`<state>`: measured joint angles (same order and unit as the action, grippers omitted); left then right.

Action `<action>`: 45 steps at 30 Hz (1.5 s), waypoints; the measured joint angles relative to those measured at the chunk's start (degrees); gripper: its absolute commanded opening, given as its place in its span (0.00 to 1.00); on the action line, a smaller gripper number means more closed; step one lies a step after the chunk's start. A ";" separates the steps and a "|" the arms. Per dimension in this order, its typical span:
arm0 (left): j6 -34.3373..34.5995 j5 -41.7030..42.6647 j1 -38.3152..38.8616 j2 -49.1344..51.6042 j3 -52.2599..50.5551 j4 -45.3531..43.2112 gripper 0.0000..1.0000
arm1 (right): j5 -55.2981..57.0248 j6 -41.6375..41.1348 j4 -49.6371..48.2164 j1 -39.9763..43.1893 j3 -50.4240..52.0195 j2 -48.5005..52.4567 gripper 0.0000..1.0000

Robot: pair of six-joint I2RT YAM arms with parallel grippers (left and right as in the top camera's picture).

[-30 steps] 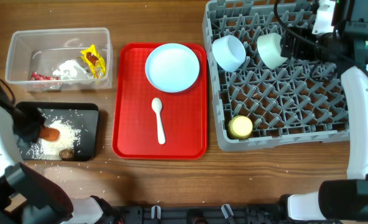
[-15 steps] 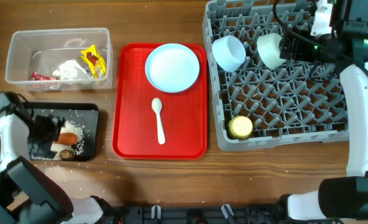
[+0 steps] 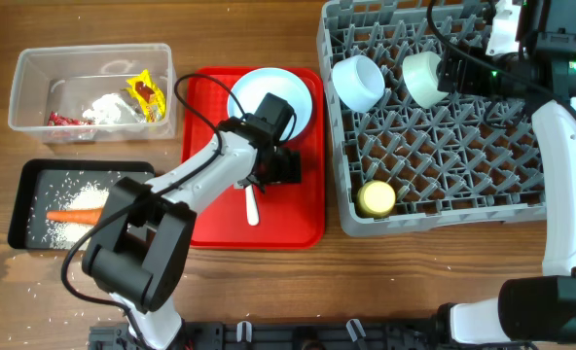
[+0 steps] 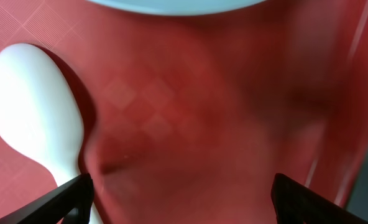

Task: Sort waste into correct bins and load items into the dishwasher rack
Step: 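Lay the carrot on the black tray and withdraw the left gripper, then grasp the light-blue plate rim with the right gripper and lift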

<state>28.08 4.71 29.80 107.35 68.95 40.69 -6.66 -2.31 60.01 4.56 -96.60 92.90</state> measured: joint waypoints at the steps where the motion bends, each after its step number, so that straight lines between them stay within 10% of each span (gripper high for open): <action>1: 0.00 -0.26 0.04 0.35 -0.04 0.09 0.91 | 0.00 0.00 0.00 0.00 0.00 0.00 1.00; 12: 0.31 -6.62 -20.20 -14.05 19.08 21.94 0.99 | -12.68 -3.96 -9.46 -22.14 0.04 2.49 0.99; 18: 4.57 -10.93 -34.95 -12.72 18.80 23.54 1.00 | -12.81 -7.15 -9.53 -33.88 0.04 13.90 0.80; 36: 5.25 -10.93 -35.39 -12.39 17.73 23.82 1.00 | -3.37 -8.85 -20.24 -32.54 0.04 35.19 0.70; 39: 5.25 -10.93 -35.39 -12.35 17.68 23.82 1.00 | -1.97 -10.10 -21.73 -32.50 0.04 35.80 0.50; 41: 5.25 -10.93 -35.39 -12.35 17.68 23.82 1.00 | -0.98 -10.93 -22.62 -32.48 0.04 36.17 0.10; 45: 5.25 -10.93 -35.39 -12.35 17.68 23.82 1.00 | -0.57 -11.37 -23.47 -32.48 0.02 36.44 0.04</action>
<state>33.32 -6.22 -5.58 95.00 86.63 64.51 -7.22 -13.67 36.53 -27.92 -96.57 129.34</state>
